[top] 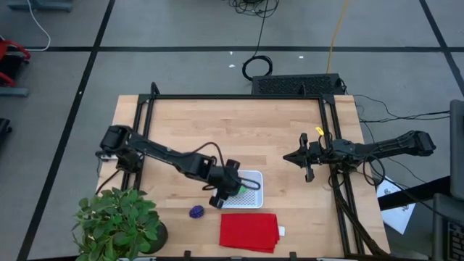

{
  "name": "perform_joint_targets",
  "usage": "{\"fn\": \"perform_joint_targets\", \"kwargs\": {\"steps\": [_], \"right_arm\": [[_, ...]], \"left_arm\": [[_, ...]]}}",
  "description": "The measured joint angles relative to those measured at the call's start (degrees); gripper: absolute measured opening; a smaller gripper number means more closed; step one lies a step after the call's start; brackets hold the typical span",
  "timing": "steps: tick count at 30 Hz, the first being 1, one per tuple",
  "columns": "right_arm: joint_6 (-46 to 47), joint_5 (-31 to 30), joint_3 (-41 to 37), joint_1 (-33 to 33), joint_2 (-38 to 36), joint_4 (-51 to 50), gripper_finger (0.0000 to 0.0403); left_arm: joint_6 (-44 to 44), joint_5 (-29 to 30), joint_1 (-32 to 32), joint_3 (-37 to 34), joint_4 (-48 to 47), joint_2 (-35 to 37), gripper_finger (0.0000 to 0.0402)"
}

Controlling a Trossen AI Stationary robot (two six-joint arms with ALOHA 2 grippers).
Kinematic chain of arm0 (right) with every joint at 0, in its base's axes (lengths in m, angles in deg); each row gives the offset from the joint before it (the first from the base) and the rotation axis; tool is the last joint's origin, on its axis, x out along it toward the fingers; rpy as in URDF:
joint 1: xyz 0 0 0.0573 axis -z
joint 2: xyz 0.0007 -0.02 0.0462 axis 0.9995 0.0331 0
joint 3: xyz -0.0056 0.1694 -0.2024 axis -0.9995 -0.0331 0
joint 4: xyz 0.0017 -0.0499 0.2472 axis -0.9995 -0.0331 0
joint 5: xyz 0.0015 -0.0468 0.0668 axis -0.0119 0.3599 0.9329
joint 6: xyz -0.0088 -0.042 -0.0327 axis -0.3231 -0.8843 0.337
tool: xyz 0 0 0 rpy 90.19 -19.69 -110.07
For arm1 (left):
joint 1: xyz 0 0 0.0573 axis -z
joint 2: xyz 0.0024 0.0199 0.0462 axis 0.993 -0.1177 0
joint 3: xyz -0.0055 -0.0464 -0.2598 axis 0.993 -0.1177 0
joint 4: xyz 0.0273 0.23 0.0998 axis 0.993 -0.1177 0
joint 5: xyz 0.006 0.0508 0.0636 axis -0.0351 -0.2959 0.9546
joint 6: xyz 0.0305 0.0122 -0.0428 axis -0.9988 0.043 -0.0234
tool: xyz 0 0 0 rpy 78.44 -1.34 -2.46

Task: Pick and placing Produce into tupperware
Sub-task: Put the green pear into the white bin

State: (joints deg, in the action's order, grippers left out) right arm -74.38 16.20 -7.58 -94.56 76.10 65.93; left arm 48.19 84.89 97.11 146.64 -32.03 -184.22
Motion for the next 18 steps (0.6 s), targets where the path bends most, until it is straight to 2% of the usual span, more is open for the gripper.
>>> {"fn": "perform_joint_targets", "kwargs": {"steps": [2,10,18], "right_arm": [[-0.15,0.0,0.0,0.0,0.02,0.14,0.0],[-0.17,0.02,-0.01,0.0,0.27,-0.16,0.0],[0.22,0.02,-0.02,0.0,0.9,-0.18,0.0]], "left_arm": [[1.1,-0.26,0.18,0.83,1.43,-1.32,0.0202],[-0.48,-1.11,-0.3,7.35,-4.04,-5.43,0.0194],[1.31,-4.32,-1.92,8.63,-6.17,-6.33,0.0203]]}}
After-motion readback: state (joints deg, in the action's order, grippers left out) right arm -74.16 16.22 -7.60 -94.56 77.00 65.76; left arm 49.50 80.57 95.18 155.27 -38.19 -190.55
